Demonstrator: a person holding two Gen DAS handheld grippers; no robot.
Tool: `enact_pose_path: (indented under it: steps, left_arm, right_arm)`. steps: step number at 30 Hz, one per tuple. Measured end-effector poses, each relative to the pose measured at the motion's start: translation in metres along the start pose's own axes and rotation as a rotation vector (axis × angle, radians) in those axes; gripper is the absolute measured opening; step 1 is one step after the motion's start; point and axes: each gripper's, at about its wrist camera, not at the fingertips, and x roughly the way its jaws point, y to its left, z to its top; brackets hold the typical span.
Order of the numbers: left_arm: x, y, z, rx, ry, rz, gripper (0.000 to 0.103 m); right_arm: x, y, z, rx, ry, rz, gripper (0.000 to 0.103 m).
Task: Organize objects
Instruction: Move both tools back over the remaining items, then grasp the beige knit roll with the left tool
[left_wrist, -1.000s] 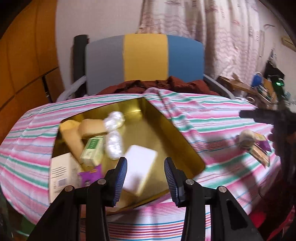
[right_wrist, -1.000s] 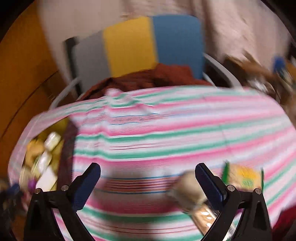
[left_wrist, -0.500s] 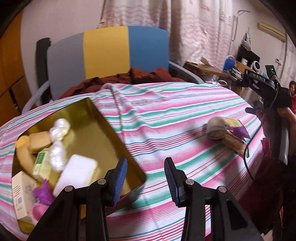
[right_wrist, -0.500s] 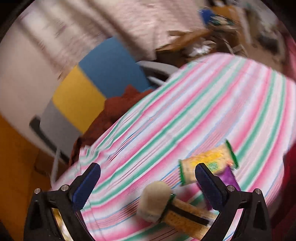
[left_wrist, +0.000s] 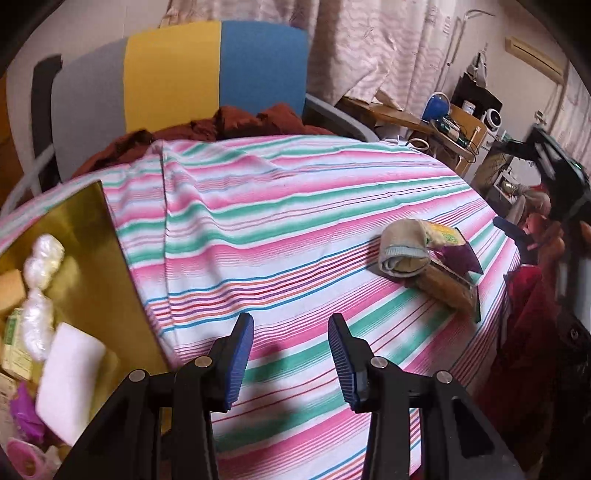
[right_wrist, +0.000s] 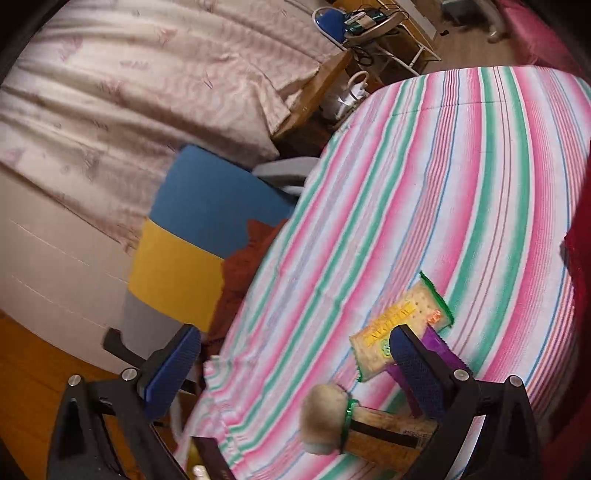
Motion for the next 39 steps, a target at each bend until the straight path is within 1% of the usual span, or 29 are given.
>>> enact_pose_path:
  steps: [4, 9, 13, 15, 17, 18, 21, 26, 29, 32, 35, 36, 37, 38, 39]
  left_arm:
    - [0.012, -0.002, 0.008, -0.002, 0.010, -0.035, 0.042]
    - [0.029, -0.005, 0.016, -0.024, 0.038, -0.093, 0.042]
    - [0.040, -0.014, 0.022, -0.005, 0.055, -0.119, 0.043]
    - [0.045, -0.019, 0.029, 0.008, 0.057, -0.143, 0.048]
    - [0.049, -0.027, 0.037, 0.023, 0.054, -0.175, 0.062]
    - [0.051, -0.032, 0.042, 0.030, 0.050, -0.187, 0.064]
    - [0.062, -0.048, 0.057, 0.066, 0.045, -0.207, 0.064]
    - [0.089, -0.074, 0.073, 0.103, 0.087, -0.251, 0.064]
    - [0.107, -0.088, 0.079, 0.103, 0.119, -0.274, 0.065]
    - [0.125, -0.095, 0.081, 0.086, 0.151, -0.282, 0.065]
    - [0.144, -0.097, 0.079, 0.063, 0.208, -0.318, 0.067]
    - [0.141, -0.098, 0.078, 0.079, 0.185, -0.318, 0.065]
    - [0.138, -0.099, 0.076, 0.095, 0.174, -0.313, 0.058]
    - [0.136, -0.097, 0.073, 0.096, 0.177, -0.327, 0.053]
    - [0.132, -0.093, 0.070, 0.086, 0.171, -0.328, 0.053]
  right_arm:
    - [0.008, 0.004, -0.004, -0.027, 0.044, 0.016, 0.103]
    - [0.023, 0.006, -0.010, -0.050, 0.128, 0.011, 0.103]
    - [0.030, 0.007, -0.012, -0.056, 0.166, 0.025, 0.103]
    - [0.031, 0.009, -0.012, -0.065, 0.170, 0.032, 0.103]
    - [0.033, 0.010, -0.012, -0.072, 0.175, 0.037, 0.103]
    - [0.033, 0.011, -0.012, -0.074, 0.178, 0.038, 0.103]
    - [0.034, 0.011, -0.013, -0.077, 0.185, 0.036, 0.103]
    - [0.035, 0.014, -0.013, -0.091, 0.191, 0.041, 0.103]
    - [0.040, 0.016, -0.012, -0.105, 0.208, 0.042, 0.103]
    - [0.044, 0.018, -0.014, -0.123, 0.228, 0.039, 0.103]
    - [0.046, 0.019, -0.016, -0.138, 0.241, 0.036, 0.103]
    - [0.046, 0.019, -0.016, -0.141, 0.244, 0.033, 0.103]
    - [0.046, 0.019, -0.017, -0.142, 0.246, 0.031, 0.103]
    - [0.047, 0.019, -0.017, -0.142, 0.250, 0.028, 0.103]
    - [0.048, 0.019, -0.017, -0.144, 0.254, 0.025, 0.103]
